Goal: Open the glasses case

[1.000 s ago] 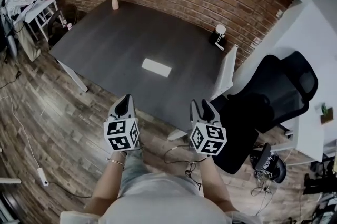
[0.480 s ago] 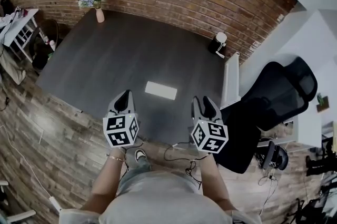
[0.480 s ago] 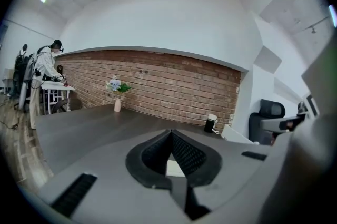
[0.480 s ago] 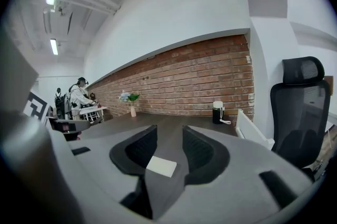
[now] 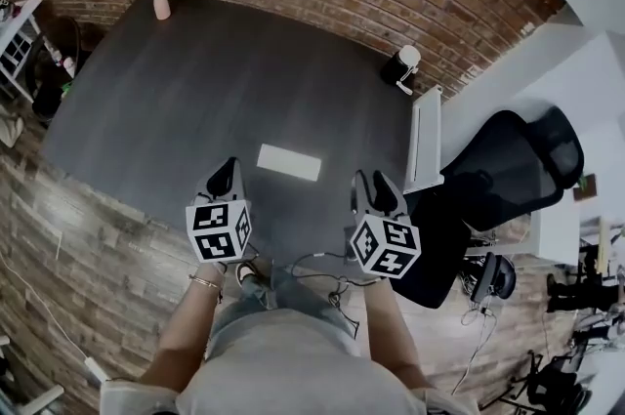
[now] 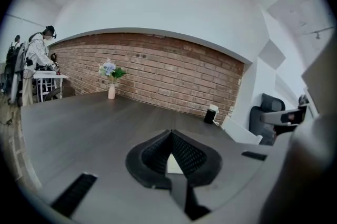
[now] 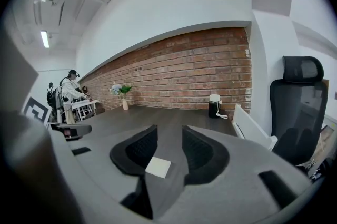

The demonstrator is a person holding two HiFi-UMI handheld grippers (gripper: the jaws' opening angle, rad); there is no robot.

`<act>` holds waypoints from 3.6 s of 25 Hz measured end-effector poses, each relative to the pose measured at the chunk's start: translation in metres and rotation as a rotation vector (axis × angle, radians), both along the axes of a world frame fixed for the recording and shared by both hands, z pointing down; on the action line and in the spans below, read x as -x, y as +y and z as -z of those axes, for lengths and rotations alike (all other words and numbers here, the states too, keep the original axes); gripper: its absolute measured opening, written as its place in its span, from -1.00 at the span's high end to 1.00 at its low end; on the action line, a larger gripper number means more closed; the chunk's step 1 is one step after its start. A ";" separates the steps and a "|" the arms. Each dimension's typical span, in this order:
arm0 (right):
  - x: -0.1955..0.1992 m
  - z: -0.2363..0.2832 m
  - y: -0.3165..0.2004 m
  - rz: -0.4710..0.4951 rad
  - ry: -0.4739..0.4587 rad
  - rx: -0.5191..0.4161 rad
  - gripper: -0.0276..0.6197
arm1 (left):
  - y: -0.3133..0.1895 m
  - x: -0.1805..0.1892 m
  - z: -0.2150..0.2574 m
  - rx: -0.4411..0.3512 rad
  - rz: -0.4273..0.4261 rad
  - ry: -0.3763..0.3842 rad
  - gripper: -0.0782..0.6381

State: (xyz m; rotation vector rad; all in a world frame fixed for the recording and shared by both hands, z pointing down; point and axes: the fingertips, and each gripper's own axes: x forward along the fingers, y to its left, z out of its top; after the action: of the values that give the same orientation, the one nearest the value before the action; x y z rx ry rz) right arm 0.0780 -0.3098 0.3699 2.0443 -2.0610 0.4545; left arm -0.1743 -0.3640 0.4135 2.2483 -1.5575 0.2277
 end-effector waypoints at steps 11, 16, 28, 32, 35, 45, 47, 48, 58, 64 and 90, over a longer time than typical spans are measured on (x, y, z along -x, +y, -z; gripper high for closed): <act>0.000 -0.016 -0.033 0.056 0.004 0.028 0.45 | -0.018 -0.003 -0.006 0.017 0.010 -0.022 0.79; -0.008 -0.041 -0.044 0.068 -0.005 0.085 0.46 | -0.021 -0.017 -0.032 0.072 -0.024 -0.059 0.79; -0.005 -0.151 -0.052 0.155 0.024 0.273 0.45 | -0.033 -0.026 -0.129 0.221 -0.032 -0.101 0.79; -0.004 -0.176 -0.047 0.177 0.030 0.326 0.45 | -0.033 -0.031 -0.145 0.254 -0.044 -0.109 0.79; -0.003 -0.185 -0.044 0.193 0.040 0.340 0.45 | -0.033 -0.039 -0.155 0.283 -0.078 -0.138 0.79; 0.019 -0.206 -0.050 0.322 0.071 0.379 0.45 | -0.038 -0.051 -0.187 0.409 -0.150 -0.286 0.79; 0.022 -0.209 -0.054 0.346 0.083 0.380 0.45 | -0.041 -0.054 -0.190 0.415 -0.156 -0.300 0.79; 0.023 -0.211 -0.055 0.356 0.090 0.381 0.45 | -0.043 -0.056 -0.191 0.416 -0.160 -0.302 0.79; 0.030 -0.221 -0.061 0.396 0.127 0.395 0.45 | -0.048 -0.071 -0.196 0.439 -0.183 -0.281 0.79; 0.032 -0.222 -0.061 0.417 0.152 0.398 0.45 | -0.049 -0.071 -0.197 0.443 -0.188 -0.281 0.79; 0.050 -0.231 -0.064 0.488 0.220 0.391 0.43 | -0.050 -0.072 -0.198 0.493 -0.181 -0.259 0.79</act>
State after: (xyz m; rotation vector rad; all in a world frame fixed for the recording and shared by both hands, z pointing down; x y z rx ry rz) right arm 0.0276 -0.3743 0.6009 1.2599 -2.0430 0.4698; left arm -0.1024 -0.4143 0.6117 2.0117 -1.2347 0.8820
